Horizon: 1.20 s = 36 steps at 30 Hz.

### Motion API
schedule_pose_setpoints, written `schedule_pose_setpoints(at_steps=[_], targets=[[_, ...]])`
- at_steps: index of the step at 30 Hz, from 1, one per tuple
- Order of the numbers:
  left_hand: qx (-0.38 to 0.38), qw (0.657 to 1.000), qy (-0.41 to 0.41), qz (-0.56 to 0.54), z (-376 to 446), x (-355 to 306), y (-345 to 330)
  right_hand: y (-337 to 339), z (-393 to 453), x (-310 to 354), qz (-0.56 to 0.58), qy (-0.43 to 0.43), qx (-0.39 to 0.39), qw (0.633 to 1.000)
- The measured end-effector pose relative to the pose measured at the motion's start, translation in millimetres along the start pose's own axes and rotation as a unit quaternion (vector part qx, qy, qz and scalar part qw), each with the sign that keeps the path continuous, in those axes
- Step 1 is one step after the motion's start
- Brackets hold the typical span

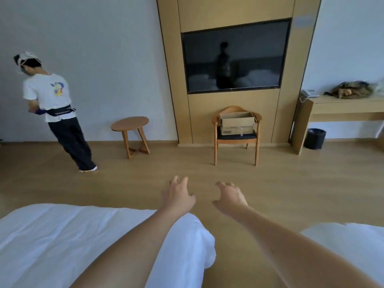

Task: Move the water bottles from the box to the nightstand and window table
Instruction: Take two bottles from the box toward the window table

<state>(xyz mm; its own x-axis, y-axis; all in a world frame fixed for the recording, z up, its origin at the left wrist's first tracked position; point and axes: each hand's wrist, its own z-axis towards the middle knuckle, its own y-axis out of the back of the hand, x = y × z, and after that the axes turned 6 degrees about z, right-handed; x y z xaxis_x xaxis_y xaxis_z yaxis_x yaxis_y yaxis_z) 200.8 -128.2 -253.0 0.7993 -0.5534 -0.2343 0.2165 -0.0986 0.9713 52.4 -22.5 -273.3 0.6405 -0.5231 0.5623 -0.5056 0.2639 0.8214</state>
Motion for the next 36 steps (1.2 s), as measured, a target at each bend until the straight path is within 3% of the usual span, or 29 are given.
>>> schedule_pose_setpoints(at_steps=[6,13,27,36], targets=[[0.012,0.997,-0.077,0.021,91,-27,-24,0,55,-35,0.035,-0.060,-0.038,0.997],[0.043,0.993,-0.111,0.022,195,-79,-64,26,152,-84,0.035,-0.092,-0.066,0.993],[0.069,0.994,-0.081,-0.002,413,-222,-106,122,395,-184,0.043,-0.082,-0.039,0.995],[0.093,0.988,-0.124,0.018,552,-280,-155,146,527,-233,0.041,-0.119,-0.045,0.991]])
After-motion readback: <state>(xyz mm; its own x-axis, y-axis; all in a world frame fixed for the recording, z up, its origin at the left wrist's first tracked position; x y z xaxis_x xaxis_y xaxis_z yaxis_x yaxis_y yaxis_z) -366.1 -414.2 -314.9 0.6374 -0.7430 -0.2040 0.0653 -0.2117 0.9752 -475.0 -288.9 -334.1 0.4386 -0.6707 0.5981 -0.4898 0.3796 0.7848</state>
